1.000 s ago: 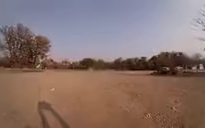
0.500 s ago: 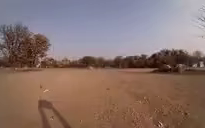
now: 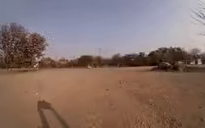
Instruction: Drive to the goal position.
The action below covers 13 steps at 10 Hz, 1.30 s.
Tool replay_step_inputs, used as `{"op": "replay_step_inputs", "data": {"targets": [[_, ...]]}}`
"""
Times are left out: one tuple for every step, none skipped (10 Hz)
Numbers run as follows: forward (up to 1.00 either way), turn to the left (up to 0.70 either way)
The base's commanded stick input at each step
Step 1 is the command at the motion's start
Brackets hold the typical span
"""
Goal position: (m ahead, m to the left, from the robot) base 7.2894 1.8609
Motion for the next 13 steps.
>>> {"op": "replay_step_inputs", "data": {"targets": [[0.70, 0.00], [0.70, 0.00], [0.70, 0.00], [0.70, 0.00], [0.70, 0.00], [0.70, 0.00], [0.70, 0.00], [0.70, 0.00], [0.70, 0.00], [0.70, 0.00], [0.70, 0.00], [0.70, 0.00], [0.70, 0.00]]}}
